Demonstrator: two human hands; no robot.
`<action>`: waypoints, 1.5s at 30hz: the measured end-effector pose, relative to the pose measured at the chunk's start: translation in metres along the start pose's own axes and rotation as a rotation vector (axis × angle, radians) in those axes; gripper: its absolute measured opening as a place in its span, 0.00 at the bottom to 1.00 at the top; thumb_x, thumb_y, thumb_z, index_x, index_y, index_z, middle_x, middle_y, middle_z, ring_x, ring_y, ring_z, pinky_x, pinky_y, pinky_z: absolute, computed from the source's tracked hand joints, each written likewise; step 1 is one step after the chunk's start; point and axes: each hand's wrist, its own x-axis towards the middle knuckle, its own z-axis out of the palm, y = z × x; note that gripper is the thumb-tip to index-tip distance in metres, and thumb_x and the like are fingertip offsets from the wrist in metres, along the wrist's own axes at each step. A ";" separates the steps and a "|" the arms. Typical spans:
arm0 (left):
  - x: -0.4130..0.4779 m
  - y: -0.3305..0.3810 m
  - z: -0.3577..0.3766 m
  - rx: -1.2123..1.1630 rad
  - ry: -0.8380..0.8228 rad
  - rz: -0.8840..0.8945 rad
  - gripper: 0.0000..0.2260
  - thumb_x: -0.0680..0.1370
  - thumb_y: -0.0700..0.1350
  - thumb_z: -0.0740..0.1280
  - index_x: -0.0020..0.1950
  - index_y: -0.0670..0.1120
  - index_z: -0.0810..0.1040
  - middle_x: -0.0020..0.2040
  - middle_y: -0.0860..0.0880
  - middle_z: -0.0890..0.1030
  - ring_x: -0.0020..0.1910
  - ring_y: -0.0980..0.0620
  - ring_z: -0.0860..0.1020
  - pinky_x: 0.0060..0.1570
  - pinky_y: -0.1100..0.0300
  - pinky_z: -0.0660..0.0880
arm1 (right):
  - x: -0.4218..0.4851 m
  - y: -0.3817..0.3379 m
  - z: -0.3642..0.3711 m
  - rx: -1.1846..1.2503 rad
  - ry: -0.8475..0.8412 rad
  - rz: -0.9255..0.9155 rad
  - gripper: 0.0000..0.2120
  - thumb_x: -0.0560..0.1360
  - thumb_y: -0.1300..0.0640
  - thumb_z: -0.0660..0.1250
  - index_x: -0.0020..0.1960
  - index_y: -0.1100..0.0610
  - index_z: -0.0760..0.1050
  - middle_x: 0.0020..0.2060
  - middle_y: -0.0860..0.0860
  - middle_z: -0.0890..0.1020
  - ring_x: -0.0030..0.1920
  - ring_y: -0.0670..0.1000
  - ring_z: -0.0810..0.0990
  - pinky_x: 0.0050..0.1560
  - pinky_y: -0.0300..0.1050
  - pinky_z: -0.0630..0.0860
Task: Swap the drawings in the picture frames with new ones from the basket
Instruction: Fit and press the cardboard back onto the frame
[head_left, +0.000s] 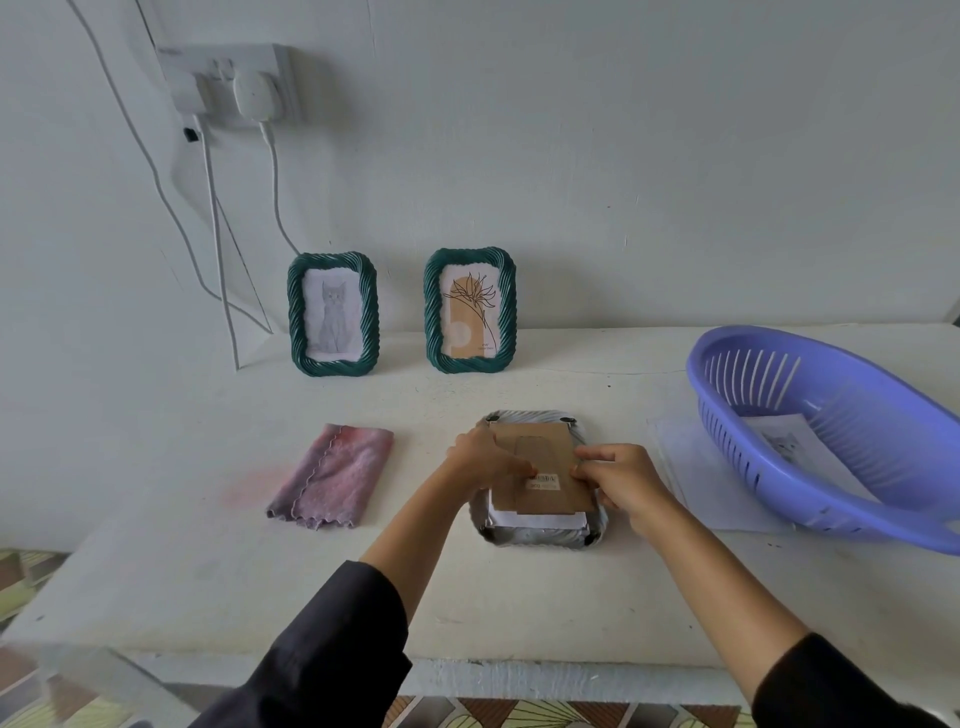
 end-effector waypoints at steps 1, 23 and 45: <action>-0.001 -0.001 0.000 -0.001 0.000 0.001 0.28 0.67 0.51 0.75 0.62 0.40 0.72 0.59 0.41 0.77 0.58 0.42 0.76 0.60 0.47 0.75 | 0.000 -0.001 0.001 -0.013 0.004 0.001 0.18 0.72 0.67 0.66 0.62 0.63 0.75 0.33 0.51 0.76 0.24 0.43 0.71 0.17 0.30 0.62; -0.011 -0.002 0.007 0.260 0.037 0.067 0.22 0.74 0.50 0.69 0.64 0.41 0.73 0.62 0.41 0.76 0.62 0.42 0.73 0.64 0.50 0.71 | -0.002 -0.034 0.016 -0.852 0.017 -0.021 0.07 0.71 0.65 0.59 0.38 0.54 0.68 0.38 0.55 0.75 0.37 0.55 0.74 0.33 0.40 0.66; -0.017 -0.001 0.007 0.281 0.063 0.058 0.21 0.75 0.50 0.68 0.63 0.39 0.72 0.61 0.40 0.74 0.62 0.43 0.71 0.63 0.52 0.71 | 0.012 -0.029 0.003 -0.982 0.018 -0.053 0.05 0.70 0.61 0.61 0.36 0.56 0.68 0.38 0.54 0.76 0.40 0.56 0.74 0.34 0.39 0.66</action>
